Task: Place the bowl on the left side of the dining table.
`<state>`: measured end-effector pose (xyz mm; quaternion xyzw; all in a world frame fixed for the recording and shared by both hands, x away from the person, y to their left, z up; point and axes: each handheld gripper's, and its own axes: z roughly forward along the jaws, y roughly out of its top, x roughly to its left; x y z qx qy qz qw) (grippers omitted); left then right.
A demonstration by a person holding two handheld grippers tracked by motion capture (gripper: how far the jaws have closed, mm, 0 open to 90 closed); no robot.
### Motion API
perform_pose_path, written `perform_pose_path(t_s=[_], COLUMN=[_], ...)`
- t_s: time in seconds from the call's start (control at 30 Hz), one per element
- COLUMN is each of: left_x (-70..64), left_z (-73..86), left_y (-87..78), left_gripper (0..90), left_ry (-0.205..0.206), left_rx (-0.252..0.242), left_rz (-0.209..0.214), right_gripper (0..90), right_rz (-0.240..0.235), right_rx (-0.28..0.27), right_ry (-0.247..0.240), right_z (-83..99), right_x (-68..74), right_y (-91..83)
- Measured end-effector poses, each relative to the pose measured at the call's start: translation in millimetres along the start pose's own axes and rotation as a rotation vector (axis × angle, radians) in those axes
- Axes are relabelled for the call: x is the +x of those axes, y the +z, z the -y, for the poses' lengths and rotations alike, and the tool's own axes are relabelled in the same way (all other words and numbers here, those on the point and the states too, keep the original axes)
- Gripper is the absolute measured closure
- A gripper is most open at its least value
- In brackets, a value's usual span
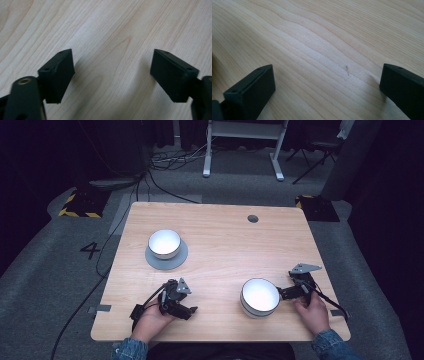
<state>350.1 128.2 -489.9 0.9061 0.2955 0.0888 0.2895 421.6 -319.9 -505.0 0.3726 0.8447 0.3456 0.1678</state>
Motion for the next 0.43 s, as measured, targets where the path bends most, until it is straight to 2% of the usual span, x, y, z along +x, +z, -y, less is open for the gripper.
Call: perform_pose_path(t_s=[0.07,0.13,0.17,0.2,0.43], left_x=[-0.4,0.2,0.5,0.4,0.0], left_z=[1.0,1.3,2.7,4.1,3.5], left_y=[3.0,4.8,7.5,13.7,13.8], left_gripper=[15.0,13.6,9.7,1.0,0.0], left_ry=[-0.009,-0.001,0.002,-0.002,-0.007], left_rx=[-0.019,-0.034,-0.051,-0.095,-0.088], left_rz=[0.008,0.010,0.012,0.011,0.018], right_gripper=[0.3,0.3,0.3,0.3,0.3], right_rz=[0.000,0.000,0.000,0.000,0.000], right_rx=[0.000,0.000,0.000,0.000,0.000], right_ry=[0.000,0.000,0.000,0.000,0.000], right_z=[0.0,0.0,0.0,0.0,0.0], right_x=[0.0,0.0,0.0,0.0,0.0], right_y=[0.0,0.0,0.0,0.0,0.0])
